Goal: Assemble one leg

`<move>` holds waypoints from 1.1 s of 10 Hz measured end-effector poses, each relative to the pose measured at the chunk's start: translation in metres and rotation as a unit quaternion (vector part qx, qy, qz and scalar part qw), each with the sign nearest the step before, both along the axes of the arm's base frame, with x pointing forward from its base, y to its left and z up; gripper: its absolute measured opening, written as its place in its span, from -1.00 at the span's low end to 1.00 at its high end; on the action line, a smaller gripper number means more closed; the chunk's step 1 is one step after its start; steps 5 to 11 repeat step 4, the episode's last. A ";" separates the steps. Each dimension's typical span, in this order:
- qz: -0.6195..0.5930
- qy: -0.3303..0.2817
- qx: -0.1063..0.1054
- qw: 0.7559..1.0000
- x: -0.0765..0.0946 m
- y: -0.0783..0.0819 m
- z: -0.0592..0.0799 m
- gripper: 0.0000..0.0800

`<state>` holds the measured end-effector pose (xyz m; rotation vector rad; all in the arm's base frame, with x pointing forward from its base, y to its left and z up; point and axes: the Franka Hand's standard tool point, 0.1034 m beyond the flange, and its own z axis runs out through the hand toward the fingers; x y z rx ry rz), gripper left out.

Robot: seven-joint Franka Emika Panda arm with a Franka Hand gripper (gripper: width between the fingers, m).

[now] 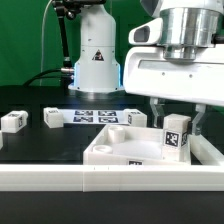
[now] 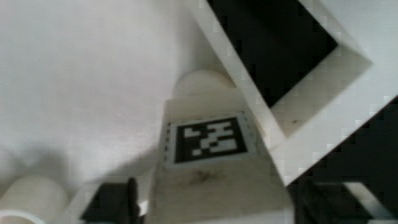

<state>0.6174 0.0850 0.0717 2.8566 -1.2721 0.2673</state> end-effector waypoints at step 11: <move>0.000 0.000 0.000 1.000 0.000 0.000 0.000 0.62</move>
Offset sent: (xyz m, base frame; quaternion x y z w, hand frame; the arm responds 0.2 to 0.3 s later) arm 0.0000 0.0000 0.0000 0.0000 0.0000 0.0000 1.0000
